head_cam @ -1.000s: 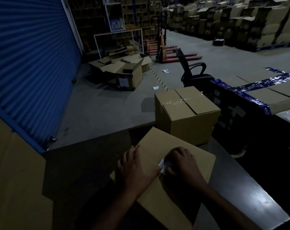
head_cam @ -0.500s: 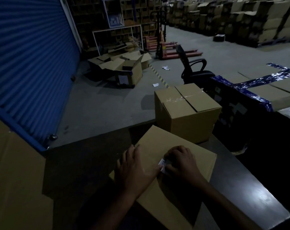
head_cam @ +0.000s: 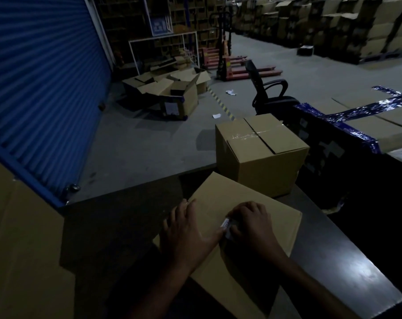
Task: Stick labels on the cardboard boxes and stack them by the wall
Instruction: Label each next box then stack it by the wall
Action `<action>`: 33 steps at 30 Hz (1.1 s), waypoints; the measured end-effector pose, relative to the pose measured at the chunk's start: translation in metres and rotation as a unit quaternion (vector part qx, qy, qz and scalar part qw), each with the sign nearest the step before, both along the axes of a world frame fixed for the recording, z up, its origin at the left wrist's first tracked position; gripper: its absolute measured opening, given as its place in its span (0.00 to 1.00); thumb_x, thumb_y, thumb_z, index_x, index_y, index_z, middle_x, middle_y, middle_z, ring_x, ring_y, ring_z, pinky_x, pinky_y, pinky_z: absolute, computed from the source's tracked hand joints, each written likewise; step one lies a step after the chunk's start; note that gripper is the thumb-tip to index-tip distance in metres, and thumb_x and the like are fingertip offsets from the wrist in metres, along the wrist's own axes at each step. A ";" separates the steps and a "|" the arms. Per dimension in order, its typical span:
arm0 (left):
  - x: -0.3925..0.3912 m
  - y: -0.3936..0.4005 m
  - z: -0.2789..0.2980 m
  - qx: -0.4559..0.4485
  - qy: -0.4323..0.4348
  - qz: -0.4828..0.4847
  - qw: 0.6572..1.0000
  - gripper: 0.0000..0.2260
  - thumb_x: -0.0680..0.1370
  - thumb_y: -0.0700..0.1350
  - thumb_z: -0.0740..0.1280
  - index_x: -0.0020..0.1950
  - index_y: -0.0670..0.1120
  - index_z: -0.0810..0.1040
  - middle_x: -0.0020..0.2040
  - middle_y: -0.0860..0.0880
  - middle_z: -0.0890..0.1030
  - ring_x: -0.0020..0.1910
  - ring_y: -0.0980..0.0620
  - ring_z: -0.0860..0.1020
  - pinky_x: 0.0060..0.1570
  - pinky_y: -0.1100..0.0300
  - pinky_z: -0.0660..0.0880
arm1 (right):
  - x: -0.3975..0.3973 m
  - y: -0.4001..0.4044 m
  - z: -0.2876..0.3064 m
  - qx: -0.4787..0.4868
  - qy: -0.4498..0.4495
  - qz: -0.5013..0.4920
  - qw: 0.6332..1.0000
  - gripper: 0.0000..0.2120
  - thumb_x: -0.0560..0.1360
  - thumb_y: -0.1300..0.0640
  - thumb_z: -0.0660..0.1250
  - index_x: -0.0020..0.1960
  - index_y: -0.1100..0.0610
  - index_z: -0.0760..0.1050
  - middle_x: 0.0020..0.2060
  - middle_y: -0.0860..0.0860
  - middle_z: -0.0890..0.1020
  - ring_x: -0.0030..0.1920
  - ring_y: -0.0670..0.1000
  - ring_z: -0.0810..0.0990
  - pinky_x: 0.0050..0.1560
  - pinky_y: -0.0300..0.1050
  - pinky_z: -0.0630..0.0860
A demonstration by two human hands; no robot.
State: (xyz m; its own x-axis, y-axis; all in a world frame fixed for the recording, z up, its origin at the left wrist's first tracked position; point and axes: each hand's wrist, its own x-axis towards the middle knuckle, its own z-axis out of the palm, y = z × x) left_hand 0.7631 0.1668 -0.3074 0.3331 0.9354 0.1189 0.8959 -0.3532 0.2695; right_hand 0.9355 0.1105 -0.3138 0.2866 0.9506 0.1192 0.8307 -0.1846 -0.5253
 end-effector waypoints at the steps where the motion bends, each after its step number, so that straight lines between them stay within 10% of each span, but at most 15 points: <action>1: 0.000 0.000 0.000 -0.003 0.003 0.000 1.000 0.49 0.63 0.82 0.45 0.77 0.54 0.59 0.78 0.51 0.60 0.75 0.49 0.60 0.71 0.49 0.59 | 0.001 0.000 0.000 -0.004 -0.005 0.001 1.000 0.27 0.64 0.37 0.51 0.56 0.46 0.77 0.54 0.45 0.73 0.58 0.49 0.65 0.51 0.41 0.58; 7: 0.000 0.002 -0.001 -0.015 -0.001 -0.001 1.000 0.49 0.63 0.81 0.48 0.77 0.55 0.55 0.79 0.52 0.57 0.76 0.50 0.58 0.72 0.50 0.58 | 0.010 0.001 0.004 -0.004 0.076 0.010 0.997 0.04 0.70 0.47 0.63 0.45 0.41 0.72 0.48 0.44 0.72 0.57 0.50 0.68 0.53 0.42 0.59; 14: 0.001 0.001 0.001 -0.027 -0.027 0.000 0.999 0.49 0.65 0.80 0.56 0.78 0.53 0.54 0.79 0.50 0.57 0.77 0.50 0.57 0.76 0.50 0.53 | -0.013 -0.046 0.004 0.030 -0.001 -0.068 0.997 0.19 0.69 0.50 0.68 0.58 0.54 0.76 0.55 0.51 0.76 0.57 0.54 0.71 0.52 0.44 0.65; 26: -0.013 -0.007 0.007 -0.095 -0.018 0.076 0.992 0.55 0.62 0.82 0.57 0.79 0.52 0.46 0.78 0.48 0.56 0.74 0.45 0.58 0.71 0.45 0.59 | 0.000 -0.043 0.001 0.007 -0.058 -0.001 0.998 0.27 0.69 0.34 0.52 0.62 0.44 0.72 0.60 0.42 0.72 0.62 0.47 0.67 0.60 0.45 0.66; 33: -0.004 0.006 0.016 -0.130 -0.046 0.059 0.989 0.57 0.64 0.78 0.63 0.81 0.50 0.43 0.79 0.46 0.56 0.76 0.43 0.54 0.72 0.43 0.57 | 0.000 -0.013 0.008 -0.019 -0.067 -0.002 0.998 0.19 0.71 0.35 0.63 0.57 0.42 0.74 0.55 0.43 0.71 0.57 0.47 0.66 0.52 0.44 0.58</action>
